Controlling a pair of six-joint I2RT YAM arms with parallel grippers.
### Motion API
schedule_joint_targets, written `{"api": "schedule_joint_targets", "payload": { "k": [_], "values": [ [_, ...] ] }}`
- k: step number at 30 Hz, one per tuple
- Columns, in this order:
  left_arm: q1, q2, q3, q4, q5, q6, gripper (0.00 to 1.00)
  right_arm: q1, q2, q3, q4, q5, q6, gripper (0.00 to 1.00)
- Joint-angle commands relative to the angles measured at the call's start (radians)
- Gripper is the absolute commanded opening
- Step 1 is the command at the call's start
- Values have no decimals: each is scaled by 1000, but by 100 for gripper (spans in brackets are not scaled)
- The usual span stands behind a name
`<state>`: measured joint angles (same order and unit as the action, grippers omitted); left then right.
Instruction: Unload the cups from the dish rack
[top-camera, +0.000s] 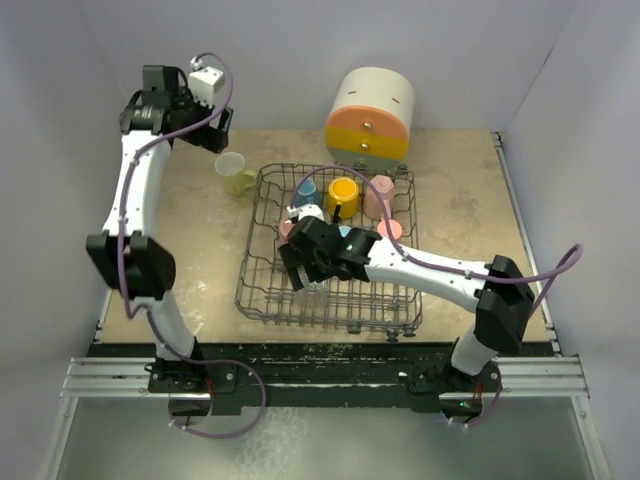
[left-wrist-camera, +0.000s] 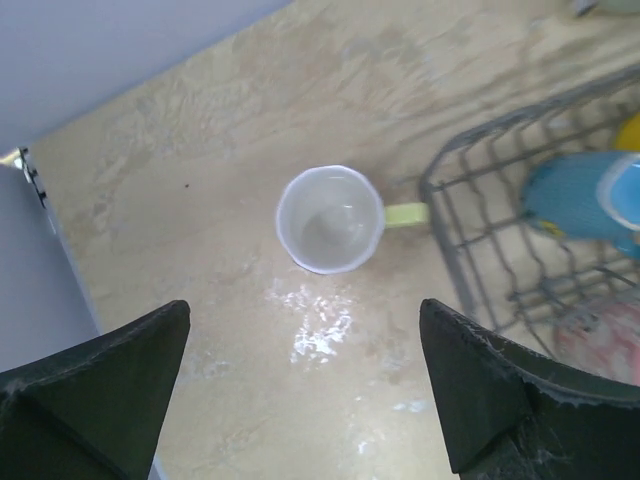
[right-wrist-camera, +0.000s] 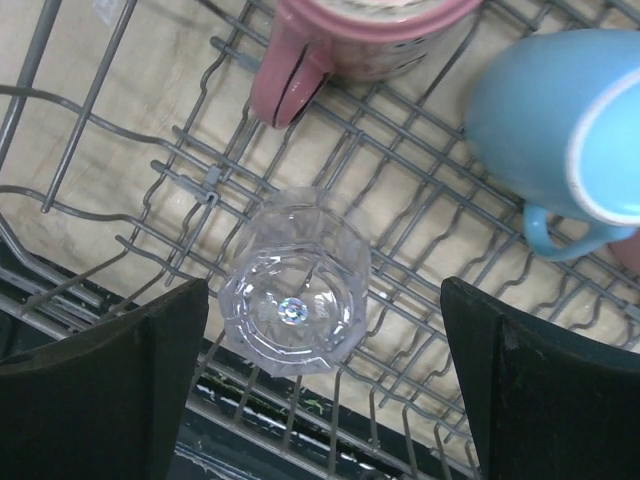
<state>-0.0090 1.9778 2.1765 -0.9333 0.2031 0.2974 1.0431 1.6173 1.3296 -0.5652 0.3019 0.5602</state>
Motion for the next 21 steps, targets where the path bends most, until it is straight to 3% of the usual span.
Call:
{"api": "schedule_joint_targets", "payload": {
  "k": [1, 7, 15, 21],
  "values": [
    [1, -280, -293, 141, 185, 0, 99, 24, 38, 48, 27, 23, 5, 100],
    [3, -554, -613, 244, 275, 61, 99, 46, 73, 44, 32, -4, -10, 100],
    [4, -656, -684, 167, 330, 106, 99, 90, 97, -3, 42, -15, 7, 100],
    [4, -761, -849, 175, 426, 80, 99, 95, 117, -20, 39, -7, 26, 86]
  ]
}}
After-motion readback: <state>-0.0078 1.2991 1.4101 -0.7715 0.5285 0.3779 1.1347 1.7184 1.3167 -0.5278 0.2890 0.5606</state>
